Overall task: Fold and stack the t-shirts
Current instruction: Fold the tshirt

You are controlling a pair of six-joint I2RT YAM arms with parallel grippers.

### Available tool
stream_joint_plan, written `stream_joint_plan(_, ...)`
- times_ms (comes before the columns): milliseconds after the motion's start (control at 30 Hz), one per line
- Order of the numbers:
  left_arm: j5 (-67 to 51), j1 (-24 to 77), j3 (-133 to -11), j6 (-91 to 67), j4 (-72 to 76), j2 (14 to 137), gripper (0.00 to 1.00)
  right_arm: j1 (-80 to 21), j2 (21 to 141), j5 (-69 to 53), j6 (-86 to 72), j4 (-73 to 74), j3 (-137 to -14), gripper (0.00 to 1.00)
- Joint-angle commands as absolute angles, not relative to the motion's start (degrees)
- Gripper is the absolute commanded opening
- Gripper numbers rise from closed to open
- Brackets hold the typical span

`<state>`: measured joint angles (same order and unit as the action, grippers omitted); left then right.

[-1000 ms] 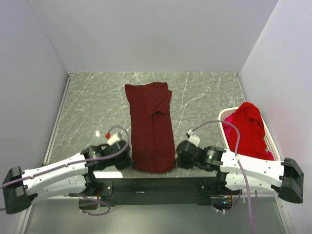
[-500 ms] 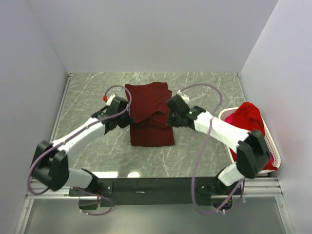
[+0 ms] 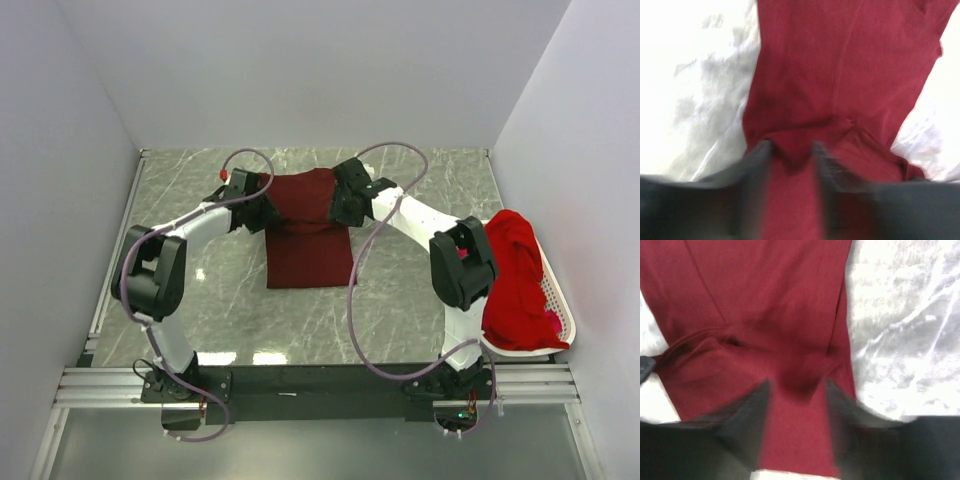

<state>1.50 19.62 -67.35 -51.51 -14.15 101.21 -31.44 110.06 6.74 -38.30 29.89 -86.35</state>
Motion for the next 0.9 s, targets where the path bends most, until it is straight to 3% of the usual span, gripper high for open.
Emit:
stream_joint_plan(0,-2.5,17.8,-72.0,-48.4,-10.5,103.4,0.61,-29.4,112.8,6.9,-36.5,31.4,-91.7,0.60)
stream_joint_plan(33,-2.5,17.0,-71.5,-47.9,-10.2,103.0,0.69,-29.3,112.4,8.1,-36.2,31.9,-92.2,0.70)
stream_joint_plan(100,-2.6,16.0,-70.5,-47.6,-8.7,100.6,0.75,-28.7,111.1,9.1,-36.2,31.7,-91.2,0.73)
stream_joint_plan(233,-0.2,14.9,-70.3,-49.2,-15.0,98.2,0.69,-28.8,106.0,10.2,-37.0,30.7,-85.4,0.72)
stream_joint_plan(300,-0.2,14.9,-67.4,-50.6,-16.3,95.3,0.59,-28.9,104.7,9.4,-37.2,30.5,-82.1,0.72)
stream_joint_plan(400,-0.2,15.7,-59.5,-53.1,-16.9,90.2,0.54,-30.1,100.2,9.2,-37.9,29.2,-73.5,0.71)
stream_joint_plan(633,-1.7,18.9,-40.4,-57.4,-14.2,75.9,0.61,-35.9,88.2,8.9,-43.4,23.7,-56.6,0.71)
stream_joint_plan(867,-4.0,23.9,-34.7,-59.9,-9.7,72.5,0.63,-37.6,86.7,7.6,-48.9,20.5,-50.5,0.67)
